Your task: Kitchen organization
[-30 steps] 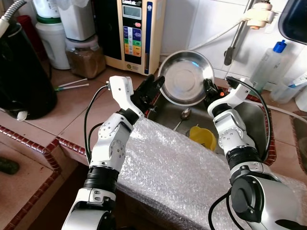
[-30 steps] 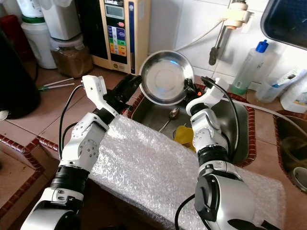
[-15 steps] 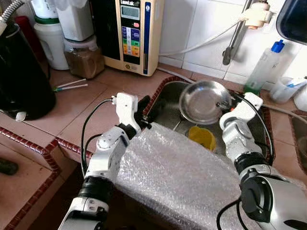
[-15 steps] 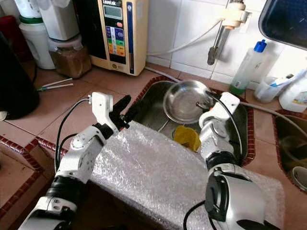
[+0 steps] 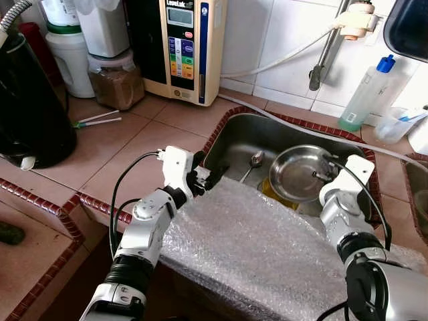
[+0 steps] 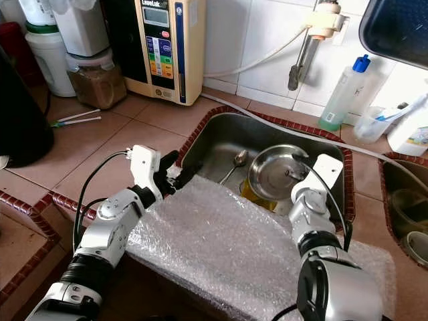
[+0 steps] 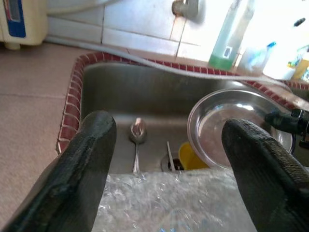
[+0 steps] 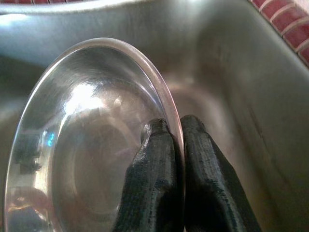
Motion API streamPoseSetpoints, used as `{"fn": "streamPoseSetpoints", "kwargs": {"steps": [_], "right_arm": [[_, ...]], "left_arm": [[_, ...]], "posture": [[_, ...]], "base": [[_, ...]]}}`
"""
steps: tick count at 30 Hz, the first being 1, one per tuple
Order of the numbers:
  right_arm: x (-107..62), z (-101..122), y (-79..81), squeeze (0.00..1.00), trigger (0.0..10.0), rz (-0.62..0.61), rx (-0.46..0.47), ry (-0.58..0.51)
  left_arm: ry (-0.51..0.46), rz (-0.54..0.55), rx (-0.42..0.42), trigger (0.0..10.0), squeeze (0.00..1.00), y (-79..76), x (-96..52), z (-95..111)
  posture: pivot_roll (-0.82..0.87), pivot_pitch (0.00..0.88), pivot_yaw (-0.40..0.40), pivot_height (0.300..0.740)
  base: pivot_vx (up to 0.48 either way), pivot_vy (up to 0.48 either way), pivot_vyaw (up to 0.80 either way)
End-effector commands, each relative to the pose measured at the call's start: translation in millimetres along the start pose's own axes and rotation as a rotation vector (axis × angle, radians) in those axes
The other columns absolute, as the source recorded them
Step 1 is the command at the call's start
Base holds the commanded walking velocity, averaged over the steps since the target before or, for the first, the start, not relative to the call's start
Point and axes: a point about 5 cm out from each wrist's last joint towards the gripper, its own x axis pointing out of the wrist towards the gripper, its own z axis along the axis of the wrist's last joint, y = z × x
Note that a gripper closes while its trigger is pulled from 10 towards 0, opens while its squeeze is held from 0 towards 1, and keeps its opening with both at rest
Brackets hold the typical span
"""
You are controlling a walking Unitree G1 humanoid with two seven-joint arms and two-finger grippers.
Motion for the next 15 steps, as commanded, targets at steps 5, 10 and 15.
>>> {"fn": "streamPoseSetpoints", "kwargs": {"steps": [5, 10, 15], "right_arm": [[-0.2, -2.4, 0.7, 1.0, 10.0, 0.005, -0.014, 0.013], [-0.5, -3.5, 3.4, 1.0, 10.0, 0.025, -0.004, 0.021], [-1.6, -7.8, 4.6, 1.0, 10.0, 0.035, 0.008, 0.032]], "left_arm": [[0.034, -0.029, 0.024, 10.0, 1.0, -3.9, 3.1, -4.6], [0.03, -0.031, 0.032, 10.0, 1.0, -3.9, 4.7, -2.9], [0.019, -0.039, 0.028, 10.0, 1.0, -4.0, 5.0, -0.9]], "posture": [[0.09, 0.0, -0.027, 0.74], [0.09, 0.0, -0.027, 0.74], [0.09, 0.0, -0.028, 0.74]], "base": [[0.0, 0.0, 0.0], [0.0, 0.0, 0.0], [0.0, 0.0, 0.0]]}}
